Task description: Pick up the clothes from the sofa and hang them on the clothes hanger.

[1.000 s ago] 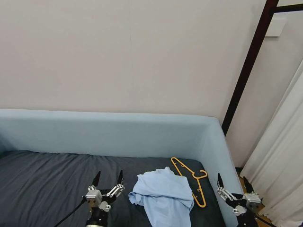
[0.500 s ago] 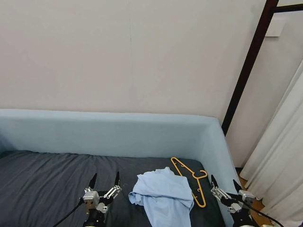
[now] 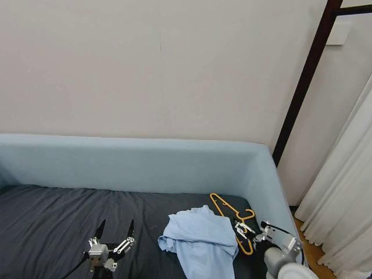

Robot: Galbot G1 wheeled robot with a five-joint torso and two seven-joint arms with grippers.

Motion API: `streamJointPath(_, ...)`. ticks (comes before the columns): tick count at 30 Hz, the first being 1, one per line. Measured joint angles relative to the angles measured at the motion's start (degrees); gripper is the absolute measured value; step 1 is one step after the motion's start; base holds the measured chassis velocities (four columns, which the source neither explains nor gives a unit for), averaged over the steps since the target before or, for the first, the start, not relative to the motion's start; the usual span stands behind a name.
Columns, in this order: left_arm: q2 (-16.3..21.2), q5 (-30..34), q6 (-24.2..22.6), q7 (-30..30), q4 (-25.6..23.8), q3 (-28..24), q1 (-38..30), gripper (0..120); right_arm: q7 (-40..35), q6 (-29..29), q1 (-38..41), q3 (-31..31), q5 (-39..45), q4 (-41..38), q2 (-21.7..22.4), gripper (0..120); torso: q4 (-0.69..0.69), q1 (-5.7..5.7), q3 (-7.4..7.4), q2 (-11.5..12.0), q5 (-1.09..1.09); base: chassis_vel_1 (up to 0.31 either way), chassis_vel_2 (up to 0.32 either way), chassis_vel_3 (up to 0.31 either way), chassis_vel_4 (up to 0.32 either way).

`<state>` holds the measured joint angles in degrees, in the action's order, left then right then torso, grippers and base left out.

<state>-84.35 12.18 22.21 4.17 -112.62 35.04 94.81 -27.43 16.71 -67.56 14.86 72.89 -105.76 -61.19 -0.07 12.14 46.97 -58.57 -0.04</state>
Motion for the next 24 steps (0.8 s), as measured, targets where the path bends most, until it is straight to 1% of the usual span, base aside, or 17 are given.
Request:
streamJointPath(3,-0.55,-0.51,0.34,-0.06,-0.73,0.64,0.94,100,-2.23,3.40,4.75,-0.65,2.96,6.38,-2.03,100,-0.01,0.00,0.00,0.00,-0.01,0.000,0.000,0.000,0.000)
streamJointPath(4,-0.55,-0.51,0.34,-0.06,-0.73,0.64,0.94,100,-2.23,3.40,4.75,-0.65,2.96,6.38,-2.03,100,-0.01,0.00,0.00,0.00,-0.01,0.000,0.000,0.000,0.000)
streamJointPath(5,-0.69,-0.58,0.40,-0.10,-1.08,0.91,1.21,100,-3.56,5.15,6.35,-0.50,4.16,8.60,-2.80,100,-0.02,0.00,0.00,0.00,-0.01,0.000,0.000,0.000,0.000)
streamJointPath(6,-0.75,-0.61,0.46,-0.17,-1.34,1.08,1.36,100,-4.54,6.72,7.61,-0.22,4.73,10.68,-3.47,100,0.01,0.00,0.00,0.00,-0.01,0.000,0.000,0.000,0.000)
streamJointPath(7,-0.78,-0.66,0.55,-0.34,-1.60,1.29,1.51,100,-5.04,8.37,8.75,0.17,4.66,12.63,-4.13,100,-0.01,0.00,0.00,0.01,-0.01,0.000,0.000,0.000,0.000)
streamJointPath(8,-0.80,-0.75,0.61,-0.54,-1.80,1.42,1.59,100,-5.14,9.70,10.01,0.57,4.24,15.25,-4.96,100,0.00,0.00,0.00,0.00,-0.01,0.000,0.000,0.000,0.000)
streamJointPath(9,-0.80,-0.75,0.61,-0.54,-1.80,1.42,1.59,100,-5.14,9.70,10.01,0.57,4.24,15.25,-4.96,100,0.00,0.00,0.00,0.00,-0.01,0.000,0.000,0.000,0.000)
streamJointPath(10,-0.80,-0.82,0.63,-0.72,-1.85,1.49,1.64,100,-5.16,10.61,10.98,1.00,3.97,17.39,-5.74,100,-0.03,0.00,0.00,0.00,-0.01,0.000,0.000,0.000,0.000)
streamJointPath(12,-0.90,-1.05,0.75,-0.99,-1.86,1.57,1.72,100,-5.25,12.46,12.84,2.06,3.33,21.65,-7.51,100,-0.02,0.00,0.00,0.00,-0.01,0.000,0.000,0.000,0.000)
streamJointPath(13,-0.90,-1.05,0.75,-0.99,-1.86,1.57,1.72,100,-5.25,12.46,12.84,2.06,3.33,21.65,-7.51,100,-0.02,0.00,0.00,0.00,-0.01,0.000,0.000,0.000,0.000)
streamJointPath(15,-1.05,-1.19,1.00,-1.21,-1.84,1.58,1.82,100,-4.84,13.84,13.91,2.72,1.81,25.44,-8.72,100,0.01,0.01,0.00,0.00,0.00,0.000,0.000,0.000,0.000)
streamJointPath(19,-1.06,-1.23,1.37,-1.44,-1.46,1.66,1.81,100,-2.15,15.75,13.81,3.75,-0.36,28.16,-9.07,100,-0.02,0.00,0.00,0.01,-0.01,0.000,0.000,0.000,0.000)
streamJointPath(24,-1.49,-1.72,1.95,-1.72,-1.18,1.70,1.75,100,0.22,16.86,12.77,4.46,-0.86,27.73,-9.23,100,-0.02,0.00,-0.01,0.00,-0.01,0.000,0.000,0.000,0.000)
